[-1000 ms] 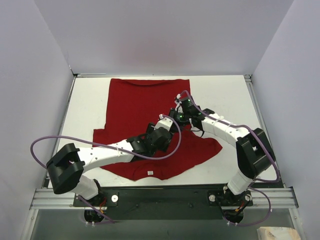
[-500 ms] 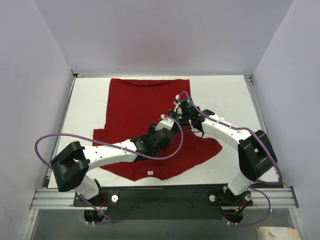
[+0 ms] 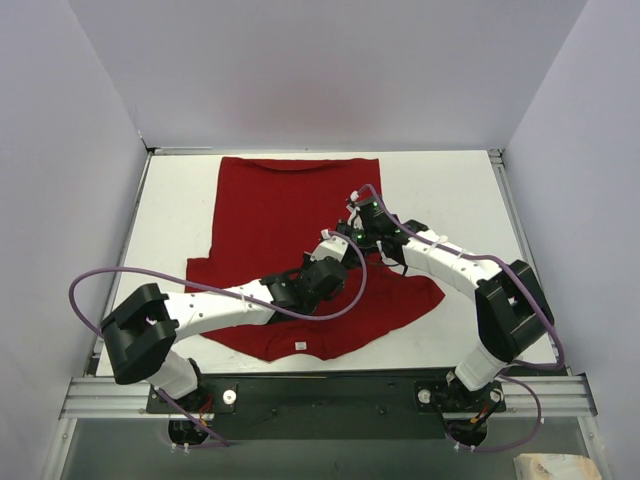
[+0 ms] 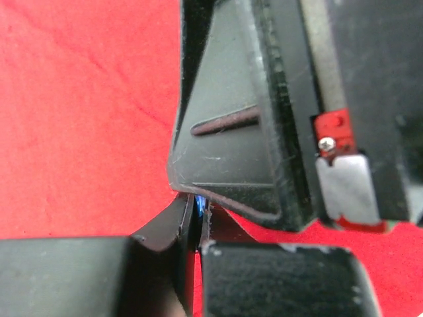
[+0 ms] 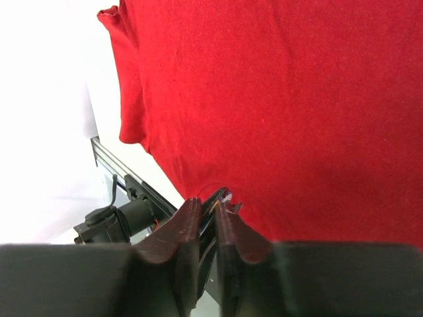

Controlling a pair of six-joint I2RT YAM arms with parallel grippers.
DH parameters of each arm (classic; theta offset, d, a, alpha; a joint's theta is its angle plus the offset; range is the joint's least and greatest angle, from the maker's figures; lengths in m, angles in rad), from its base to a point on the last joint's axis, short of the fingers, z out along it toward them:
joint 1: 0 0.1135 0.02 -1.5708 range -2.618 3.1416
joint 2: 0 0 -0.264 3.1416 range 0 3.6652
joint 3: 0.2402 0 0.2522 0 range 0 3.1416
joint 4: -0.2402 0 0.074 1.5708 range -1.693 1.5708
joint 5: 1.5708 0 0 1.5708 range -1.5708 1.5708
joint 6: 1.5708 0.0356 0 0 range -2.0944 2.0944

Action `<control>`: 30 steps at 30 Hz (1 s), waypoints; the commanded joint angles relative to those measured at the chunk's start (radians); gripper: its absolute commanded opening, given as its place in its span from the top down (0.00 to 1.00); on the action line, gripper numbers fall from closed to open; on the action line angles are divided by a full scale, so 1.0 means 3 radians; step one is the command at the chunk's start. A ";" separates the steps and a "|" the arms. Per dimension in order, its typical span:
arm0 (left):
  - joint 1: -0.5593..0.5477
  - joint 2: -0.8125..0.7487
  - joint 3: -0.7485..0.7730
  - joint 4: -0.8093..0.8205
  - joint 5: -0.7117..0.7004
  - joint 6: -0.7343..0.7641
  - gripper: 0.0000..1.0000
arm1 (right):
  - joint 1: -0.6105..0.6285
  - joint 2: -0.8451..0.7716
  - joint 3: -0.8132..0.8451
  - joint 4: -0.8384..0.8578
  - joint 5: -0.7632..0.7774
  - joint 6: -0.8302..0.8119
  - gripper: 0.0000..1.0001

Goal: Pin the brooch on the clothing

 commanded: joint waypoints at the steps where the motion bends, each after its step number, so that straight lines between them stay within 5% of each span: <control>1: 0.0082 -0.0221 0.0060 0.0113 -0.0073 -0.0071 1.00 | 0.0030 -0.0055 0.0028 -0.0180 -0.0130 -0.0190 0.73; 2: 0.0128 -0.0247 0.0024 0.0118 0.0039 -0.0066 1.00 | 0.0015 -0.0081 0.0049 -0.0180 -0.0109 -0.0262 0.58; 5: 0.0276 -0.0426 -0.0037 0.0119 0.0280 -0.0045 1.00 | -0.0020 -0.0244 0.0034 -0.0185 0.0054 -0.0461 0.36; 11: 0.0711 -0.1013 -0.0359 0.0368 0.1546 -0.0025 1.00 | -0.0158 -0.0734 -0.0171 0.0247 -0.0083 -0.0763 0.15; 16: 0.1197 -0.1617 -0.0717 0.0849 0.2881 -0.0030 1.00 | -0.0312 -0.0991 -0.0538 0.0943 -0.0589 -0.0590 0.13; 18: 0.1253 -0.1785 -0.0733 0.0845 0.3071 0.0006 1.00 | -0.0322 -0.1108 -0.0682 0.1490 -0.0855 -0.0488 0.09; 23: 0.1289 -0.1939 -0.0722 0.0737 0.3614 0.0134 1.00 | -0.0287 -0.1206 -0.0733 0.1604 -0.0988 -0.0564 0.09; 30: 0.1315 -0.1894 -0.0687 0.0768 0.4273 0.0185 1.00 | -0.0266 -0.1323 -0.0856 0.1987 -0.1162 -0.0498 0.20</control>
